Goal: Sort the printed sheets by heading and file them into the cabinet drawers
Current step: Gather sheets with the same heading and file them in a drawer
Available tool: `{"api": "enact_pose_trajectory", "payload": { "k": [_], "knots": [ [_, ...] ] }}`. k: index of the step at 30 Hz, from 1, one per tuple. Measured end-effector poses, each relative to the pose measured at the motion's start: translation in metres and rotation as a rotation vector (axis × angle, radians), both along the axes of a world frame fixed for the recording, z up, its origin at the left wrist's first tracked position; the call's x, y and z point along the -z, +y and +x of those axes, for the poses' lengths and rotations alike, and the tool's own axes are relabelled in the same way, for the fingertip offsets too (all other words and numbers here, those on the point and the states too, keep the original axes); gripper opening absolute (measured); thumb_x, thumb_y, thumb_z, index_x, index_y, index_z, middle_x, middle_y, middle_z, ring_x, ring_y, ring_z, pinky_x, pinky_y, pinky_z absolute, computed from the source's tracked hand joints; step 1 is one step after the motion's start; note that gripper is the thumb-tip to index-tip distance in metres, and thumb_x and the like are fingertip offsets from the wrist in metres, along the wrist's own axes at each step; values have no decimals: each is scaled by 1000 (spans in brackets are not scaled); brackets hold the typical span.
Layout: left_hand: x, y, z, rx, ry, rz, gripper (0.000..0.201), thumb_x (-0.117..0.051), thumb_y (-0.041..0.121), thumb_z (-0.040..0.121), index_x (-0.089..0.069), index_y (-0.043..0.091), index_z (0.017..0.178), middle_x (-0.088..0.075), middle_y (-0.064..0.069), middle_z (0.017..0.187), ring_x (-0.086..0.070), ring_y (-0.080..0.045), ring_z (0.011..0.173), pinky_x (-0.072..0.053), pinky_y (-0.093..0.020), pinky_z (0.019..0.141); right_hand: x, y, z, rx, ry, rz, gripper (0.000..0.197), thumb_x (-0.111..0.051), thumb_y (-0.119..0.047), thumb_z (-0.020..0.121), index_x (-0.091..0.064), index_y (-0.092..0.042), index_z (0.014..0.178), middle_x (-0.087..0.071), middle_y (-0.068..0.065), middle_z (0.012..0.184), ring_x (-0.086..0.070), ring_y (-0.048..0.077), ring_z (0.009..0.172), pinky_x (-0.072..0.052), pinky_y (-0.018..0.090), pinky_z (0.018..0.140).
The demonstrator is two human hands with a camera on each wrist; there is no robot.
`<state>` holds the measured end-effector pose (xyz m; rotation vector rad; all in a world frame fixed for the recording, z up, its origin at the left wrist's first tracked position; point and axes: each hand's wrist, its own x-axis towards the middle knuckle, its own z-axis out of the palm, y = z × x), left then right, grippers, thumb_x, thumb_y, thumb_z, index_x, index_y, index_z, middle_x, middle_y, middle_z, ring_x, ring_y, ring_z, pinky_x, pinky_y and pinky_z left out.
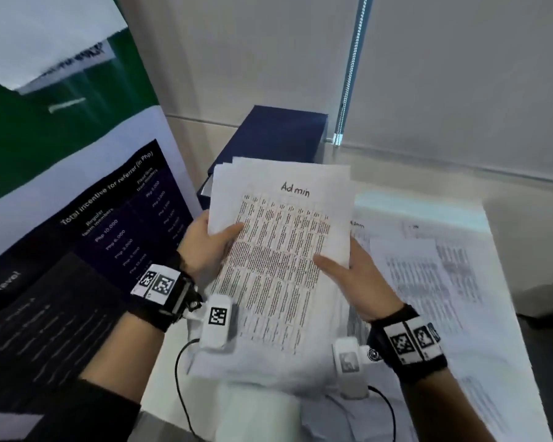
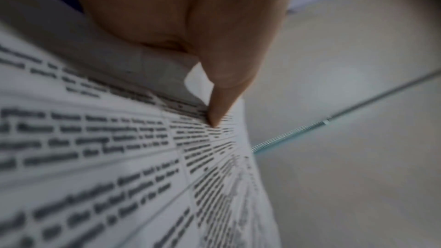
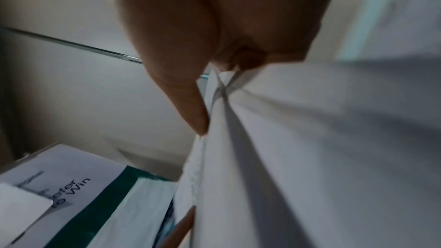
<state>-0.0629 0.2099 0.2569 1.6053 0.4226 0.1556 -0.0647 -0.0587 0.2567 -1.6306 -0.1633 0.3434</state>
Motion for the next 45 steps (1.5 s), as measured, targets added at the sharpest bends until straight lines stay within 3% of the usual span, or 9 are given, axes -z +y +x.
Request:
{"api": "enact_pose_trajectory", "payload": {
  "k": [10,18,22,26,31,36,39,41,45],
  "knots": [
    [0,70,-5,189,240,21,37,-55,9,97,-52,11,134,-66,-7,123,-65,-21,109,-52,-39,95,10,93,21,-270,220,109,47,-69,-8,87,-56,-15,131,-66,0,125,-62,16,117,-47,38,103],
    [-3,116,5,284,374,-116,18,-61,21,95,-62,20,113,-73,-3,100,-72,-10,70,-54,-20,54,18,114,64,-18,596,348,36,-53,-1,95,-55,0,131,-62,20,128,-61,33,117,-45,50,104],
    [-18,124,20,354,353,-182,30,-65,14,91,-66,9,120,-71,-15,112,-69,-27,97,-57,-38,88,5,122,76,72,700,434,38,-49,-9,98,-51,4,133,-58,23,131,-65,30,109,-56,43,89],
    [-25,130,48,263,333,-286,22,-54,3,93,-66,0,111,-70,-20,103,-70,-24,73,-59,-28,59,-8,121,76,88,764,510,39,-47,-18,100,-52,1,133,-56,20,136,-58,28,122,-51,42,94],
    [-8,129,82,148,277,-74,22,-58,7,92,-64,0,113,-71,-14,95,-68,-23,78,-57,-28,70,-20,114,68,-10,777,288,26,-54,-11,96,-61,2,118,-72,8,80,-67,10,51,-50,17,40],
    [10,121,103,72,184,323,76,-75,42,78,-40,28,143,-57,-9,117,-60,-25,97,-46,-33,96,-13,109,100,60,774,244,12,-51,-8,97,-59,-3,90,-59,-2,55,-41,1,30,-33,6,30],
    [-5,104,100,83,-312,907,49,-71,39,83,-57,31,129,-40,-5,133,-44,-21,121,-35,-33,105,-4,114,126,98,885,366,14,-48,-10,96,-57,1,93,-54,-1,50,-44,1,30,-38,8,32],
    [-11,90,105,372,-512,933,38,-67,42,87,-64,31,123,-50,2,134,-47,-16,124,-38,-37,106,3,119,139,153,873,486,23,-56,-11,89,-56,4,107,-63,9,75,-61,6,45,-50,12,42],
    [8,68,131,777,-331,929,40,-48,48,97,-56,34,134,-66,7,127,-60,-11,116,-46,-35,101,5,118,144,122,892,718,43,-51,-19,99,-50,12,128,-60,31,123,-70,36,96,-58,37,84]
  ]
}}
